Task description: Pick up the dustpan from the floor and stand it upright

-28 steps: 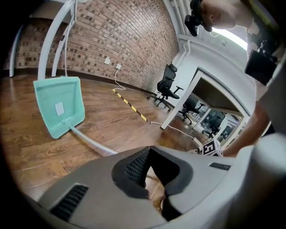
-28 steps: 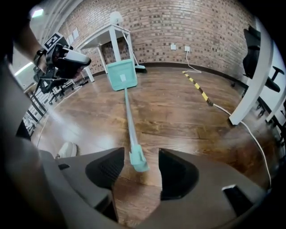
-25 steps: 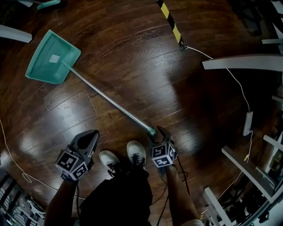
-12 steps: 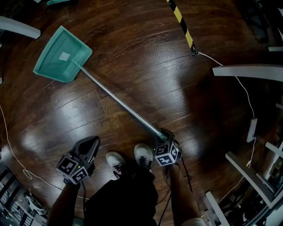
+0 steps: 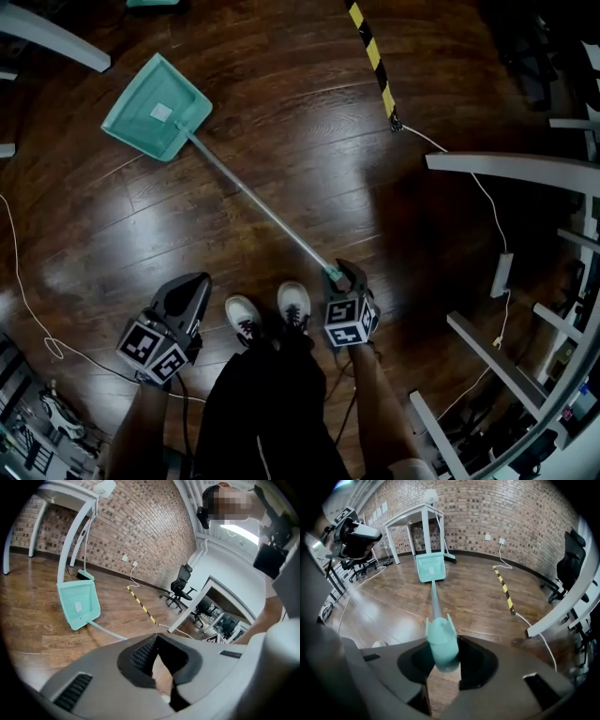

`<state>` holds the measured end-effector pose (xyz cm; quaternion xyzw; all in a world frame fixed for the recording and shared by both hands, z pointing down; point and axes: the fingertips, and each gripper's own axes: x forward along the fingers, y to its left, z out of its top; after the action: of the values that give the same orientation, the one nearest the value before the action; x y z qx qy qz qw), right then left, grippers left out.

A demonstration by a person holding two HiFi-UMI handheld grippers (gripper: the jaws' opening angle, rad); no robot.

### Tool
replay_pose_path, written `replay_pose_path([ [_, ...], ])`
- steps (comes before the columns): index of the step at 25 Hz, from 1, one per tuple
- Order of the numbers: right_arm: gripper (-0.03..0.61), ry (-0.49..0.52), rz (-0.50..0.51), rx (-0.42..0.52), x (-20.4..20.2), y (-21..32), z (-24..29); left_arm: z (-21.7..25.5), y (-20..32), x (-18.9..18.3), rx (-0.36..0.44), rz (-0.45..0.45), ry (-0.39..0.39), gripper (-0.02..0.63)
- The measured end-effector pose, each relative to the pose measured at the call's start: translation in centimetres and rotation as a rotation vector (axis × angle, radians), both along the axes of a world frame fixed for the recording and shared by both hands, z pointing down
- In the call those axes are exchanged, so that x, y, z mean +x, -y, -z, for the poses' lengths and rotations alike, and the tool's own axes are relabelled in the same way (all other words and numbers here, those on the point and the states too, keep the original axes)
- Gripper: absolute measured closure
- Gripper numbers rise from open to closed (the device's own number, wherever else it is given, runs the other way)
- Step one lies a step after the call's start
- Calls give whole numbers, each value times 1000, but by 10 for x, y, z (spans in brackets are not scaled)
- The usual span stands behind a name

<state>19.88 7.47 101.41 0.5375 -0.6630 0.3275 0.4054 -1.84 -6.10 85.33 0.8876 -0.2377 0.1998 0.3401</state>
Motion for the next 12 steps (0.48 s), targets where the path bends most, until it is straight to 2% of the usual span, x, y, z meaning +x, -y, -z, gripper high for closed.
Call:
replay_pose_path([
  [5,471,-18,48,73,-9,49,99,89,3,-9,24,50,-30,606],
  [12,472,-75,131,99,-31,123,208,192,9,-54,68,145,-41,606],
])
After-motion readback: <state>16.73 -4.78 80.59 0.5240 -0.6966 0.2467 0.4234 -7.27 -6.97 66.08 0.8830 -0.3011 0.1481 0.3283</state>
